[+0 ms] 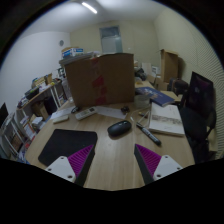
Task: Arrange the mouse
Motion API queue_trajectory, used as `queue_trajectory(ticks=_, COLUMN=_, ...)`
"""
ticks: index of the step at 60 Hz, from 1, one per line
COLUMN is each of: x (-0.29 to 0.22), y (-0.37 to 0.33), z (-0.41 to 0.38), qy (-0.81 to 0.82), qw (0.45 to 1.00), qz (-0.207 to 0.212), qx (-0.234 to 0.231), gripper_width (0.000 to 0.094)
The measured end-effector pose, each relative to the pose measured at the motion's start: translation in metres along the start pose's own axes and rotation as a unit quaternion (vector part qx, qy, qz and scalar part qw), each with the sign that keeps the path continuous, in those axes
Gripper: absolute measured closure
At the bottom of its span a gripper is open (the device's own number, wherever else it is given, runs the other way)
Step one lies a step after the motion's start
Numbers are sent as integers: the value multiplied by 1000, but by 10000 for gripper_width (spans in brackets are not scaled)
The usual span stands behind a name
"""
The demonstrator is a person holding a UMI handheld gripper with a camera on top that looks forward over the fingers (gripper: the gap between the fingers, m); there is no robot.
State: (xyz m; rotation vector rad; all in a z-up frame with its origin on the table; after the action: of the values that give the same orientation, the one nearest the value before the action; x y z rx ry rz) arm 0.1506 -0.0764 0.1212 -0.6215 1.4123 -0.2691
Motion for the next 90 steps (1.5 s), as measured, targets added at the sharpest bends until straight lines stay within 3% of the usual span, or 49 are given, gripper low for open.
queue_trajectory(ticks=14, x=15, y=93, z=-15, qy=-50, qw=996, qz=-33, qx=-61, gripper_width=124)
queue_trajectory(ticks=51, x=-26, y=201, z=11, qy=-65, qw=998, qz=-11, qx=-8, gripper_width=129)
queue_trajectory(ticks=57, x=-30, y=207, z=13, qy=-56, qw=998, qz=-14, qx=6, gripper_width=177)
queue_trajectory(ticks=61, x=-31, y=209, z=20, qy=-35, qw=999, qz=-18, qx=28, gripper_width=398)
queue_trajectory(ticks=71, x=-32, y=209, z=21, qy=-26, qw=999, qz=-28, qx=26, gripper_width=495)
queue_trajectory(ticks=76, x=-35, y=201, z=19, qy=-7, qw=998, qz=-53, qx=26, gripper_width=563)
queue_trajectory(ticks=83, x=-78, y=154, z=-3, qy=-25, qw=999, qz=12, qx=44, gripper_width=610)
queue_trajectory(ticks=90, x=-107, y=107, z=-68, qy=-26, qw=998, qz=53, qx=23, gripper_width=613)
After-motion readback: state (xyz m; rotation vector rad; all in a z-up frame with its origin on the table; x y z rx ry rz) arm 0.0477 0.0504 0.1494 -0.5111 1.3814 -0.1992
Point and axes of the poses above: the point between the fingertips, and its own axes, seen from behind it with the camera up: z to the right, x down, y forward, the way the camera looks, the point moved 7 cm from there along -y, backward, against the way the camera looks, and after that the axes turned 9 degrees about -y, right-handed, at the moved point
